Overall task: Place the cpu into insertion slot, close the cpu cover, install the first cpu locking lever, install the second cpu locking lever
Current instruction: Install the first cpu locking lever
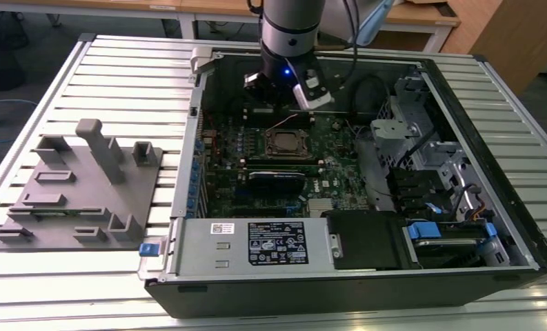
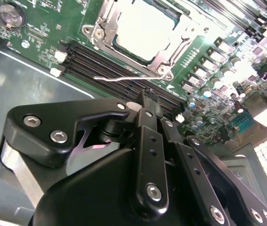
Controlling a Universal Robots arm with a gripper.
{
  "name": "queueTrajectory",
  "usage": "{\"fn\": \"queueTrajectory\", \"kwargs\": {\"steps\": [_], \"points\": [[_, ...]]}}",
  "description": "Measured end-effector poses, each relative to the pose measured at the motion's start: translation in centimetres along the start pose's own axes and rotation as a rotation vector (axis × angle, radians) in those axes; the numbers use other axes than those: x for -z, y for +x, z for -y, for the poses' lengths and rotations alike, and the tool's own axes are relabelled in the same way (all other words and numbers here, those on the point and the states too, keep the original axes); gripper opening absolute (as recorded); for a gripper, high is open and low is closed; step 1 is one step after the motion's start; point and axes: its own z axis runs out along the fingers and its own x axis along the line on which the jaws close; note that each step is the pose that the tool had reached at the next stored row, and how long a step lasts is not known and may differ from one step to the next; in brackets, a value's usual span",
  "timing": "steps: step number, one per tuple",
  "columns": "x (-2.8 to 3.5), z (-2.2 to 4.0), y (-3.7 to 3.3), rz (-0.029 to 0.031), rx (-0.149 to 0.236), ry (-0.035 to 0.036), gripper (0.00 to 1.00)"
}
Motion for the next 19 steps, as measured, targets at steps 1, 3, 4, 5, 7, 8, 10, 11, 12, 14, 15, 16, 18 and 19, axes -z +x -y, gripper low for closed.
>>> {"fn": "queueTrajectory", "kwargs": {"steps": [1,3,4,5,7,8,10,11,12,14,15,16,18,19], "points": [[-0.03,0.0,-0.16,0.0001,0.0,-0.0001,0.11],[-0.09,0.01,-0.49,0.0001,0.0,-0.0002,0.11],[-0.14,0.01,-0.65,0.0001,0.0,-0.0003,0.11],[-0.19,0.02,-0.81,0.0,0.0,-0.0001,0.11],[-0.29,0.04,-0.9,0.0002,0.0,-0.0001,0.11],[-0.37,0.06,-0.9,0.0015,0.0,-0.0002,0.11],[-0.54,0.1,-0.9,0.0071,0.002,-0.0008,0.11],[-0.63,0.12,-0.9,0.0098,0.002,-0.0016,0.11],[-0.65,0.13,-0.9,0.0108,0.003,-0.0019,0.11],[-0.84,0.16,-0.9,0.011,0.002,-0.002,0.11],[-1.02,0.2,-0.9,0.011,0.002,-0.0019,0.11],[-1.02,0.2,-0.9,0.011,0.002,-0.0019,0.11],[-1.03,0.21,-0.9,0.0115,0.003,-0.0019,0.11],[-1.04,0.21,-0.9,0.0124,0.003,-0.0019,0.11]]}}
